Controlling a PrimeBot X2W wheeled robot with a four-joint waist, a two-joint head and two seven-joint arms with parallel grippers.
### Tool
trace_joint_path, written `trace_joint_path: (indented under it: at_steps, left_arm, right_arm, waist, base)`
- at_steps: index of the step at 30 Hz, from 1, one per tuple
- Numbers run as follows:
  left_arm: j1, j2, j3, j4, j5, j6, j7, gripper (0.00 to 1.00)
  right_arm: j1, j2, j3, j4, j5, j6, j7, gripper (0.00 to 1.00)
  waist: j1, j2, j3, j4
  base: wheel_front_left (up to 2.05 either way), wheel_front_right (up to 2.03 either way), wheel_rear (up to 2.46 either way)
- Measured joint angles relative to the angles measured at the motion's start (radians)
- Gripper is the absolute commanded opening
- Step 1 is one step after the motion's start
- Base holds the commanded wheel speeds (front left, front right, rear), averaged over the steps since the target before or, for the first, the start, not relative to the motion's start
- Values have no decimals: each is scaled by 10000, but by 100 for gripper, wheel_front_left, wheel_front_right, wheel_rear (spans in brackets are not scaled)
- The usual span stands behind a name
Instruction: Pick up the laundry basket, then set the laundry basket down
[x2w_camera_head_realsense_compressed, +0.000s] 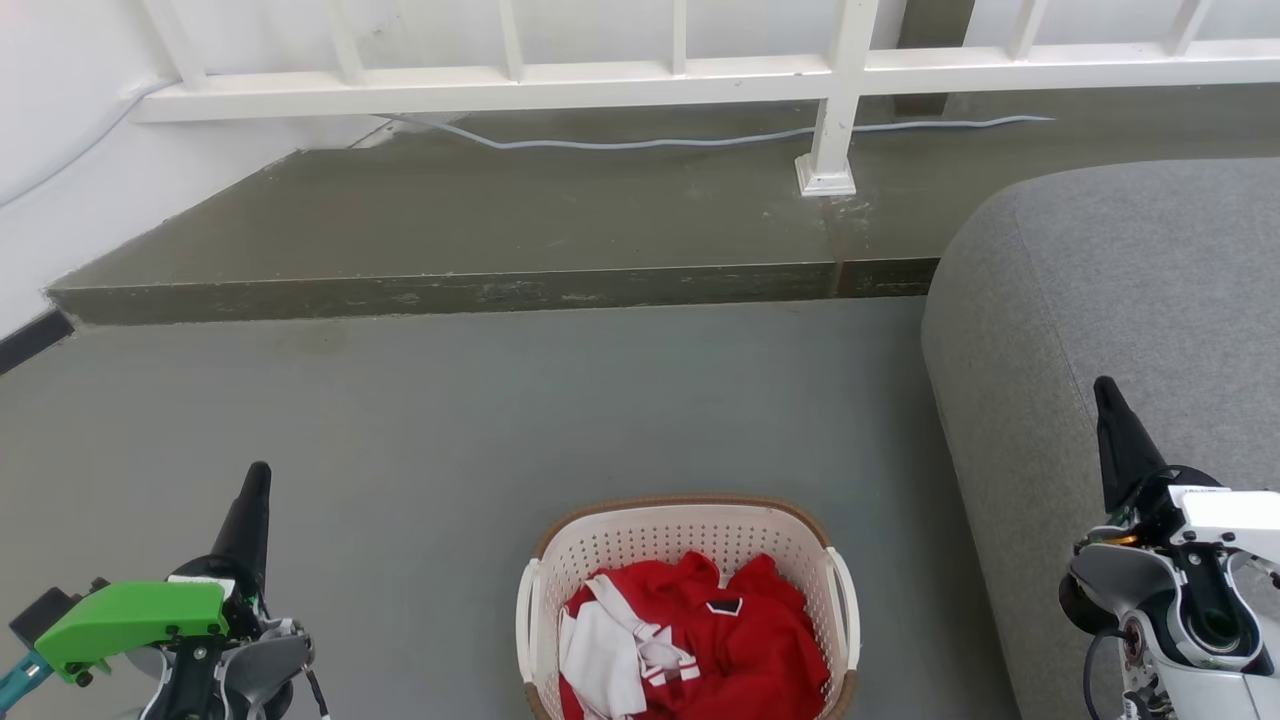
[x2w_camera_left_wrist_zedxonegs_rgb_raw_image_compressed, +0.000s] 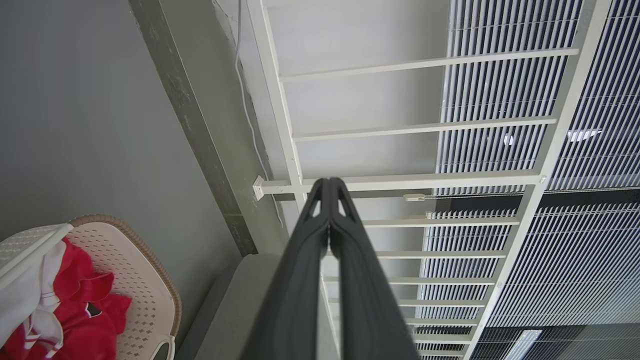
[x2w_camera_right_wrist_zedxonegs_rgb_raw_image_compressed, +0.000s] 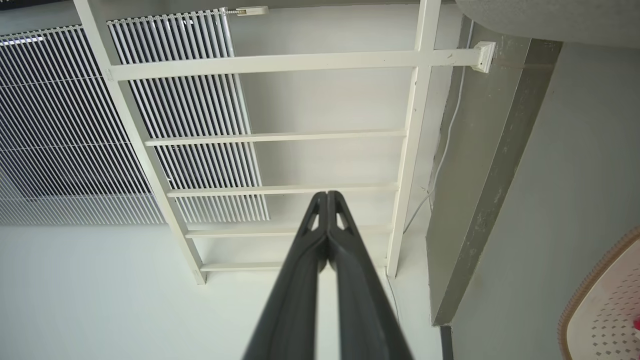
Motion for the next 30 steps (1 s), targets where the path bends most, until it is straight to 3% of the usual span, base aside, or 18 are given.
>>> trace_joint_path:
  at_steps: [30]
  left_arm:
    - [0, 0, 33, -15, -17, -38, 0, 0]
  right_arm:
    - [4, 15, -29, -23, 50, 25, 0, 0]
  waist:
    - [0, 0, 1, 0]
  base:
    - [0, 0, 0]
